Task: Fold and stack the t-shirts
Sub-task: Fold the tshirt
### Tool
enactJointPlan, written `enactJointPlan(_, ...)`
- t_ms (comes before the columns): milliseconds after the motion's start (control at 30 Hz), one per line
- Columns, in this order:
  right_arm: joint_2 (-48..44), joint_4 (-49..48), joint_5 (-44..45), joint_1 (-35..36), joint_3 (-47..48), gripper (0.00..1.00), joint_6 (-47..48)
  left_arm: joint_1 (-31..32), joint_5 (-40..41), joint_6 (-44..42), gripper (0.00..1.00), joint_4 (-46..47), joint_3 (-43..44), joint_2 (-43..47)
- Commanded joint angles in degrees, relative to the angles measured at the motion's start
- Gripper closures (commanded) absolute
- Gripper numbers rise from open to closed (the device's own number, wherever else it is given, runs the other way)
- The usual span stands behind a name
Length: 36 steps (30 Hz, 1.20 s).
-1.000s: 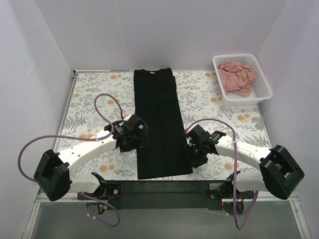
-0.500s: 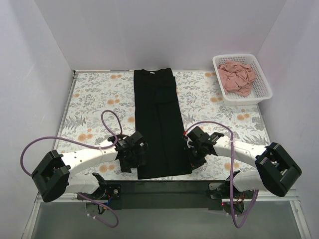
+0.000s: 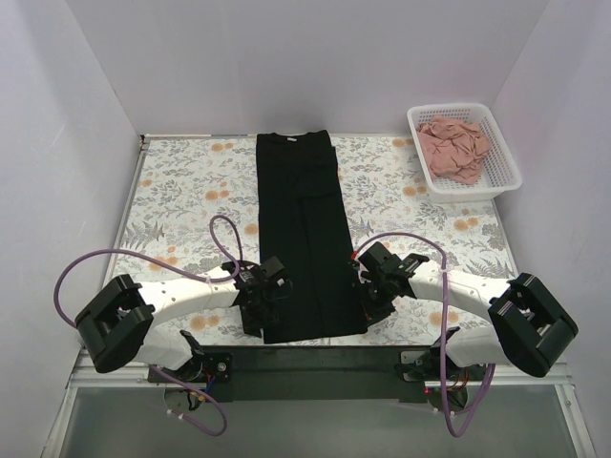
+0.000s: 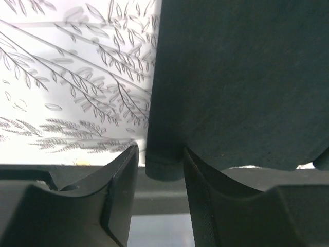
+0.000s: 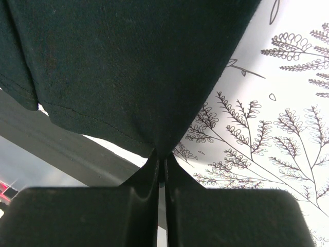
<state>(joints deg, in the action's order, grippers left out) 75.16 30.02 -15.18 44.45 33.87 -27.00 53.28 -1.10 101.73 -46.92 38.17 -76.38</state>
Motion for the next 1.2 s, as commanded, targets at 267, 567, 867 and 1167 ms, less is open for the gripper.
enactJointPlan(267,-0.1,-0.7,0.7,0.6,-1.7,0.99,0.2,3.8,0.4,2.2,0.66,-2.4,2.3,-5.8)
enactJointPlan(567,1.0,-1.2,0.7,0.6,-1.8,0.99,0.5,5.3,2.3,2.0,0.92,-3.2,4.2,-9.5)
enactJointPlan(867,-3.1,4.0,-2.0,0.6,-1.1,0.99,4.1,7.1,-1.4,4.2,1.00,-5.6,3.3,-4.4)
enactJointPlan(1167,-7.8,13.7,-1.4,0.5,3.3,0.99,9.0,11.8,-5.1,5.4,1.00,-8.7,6.2,3.5)
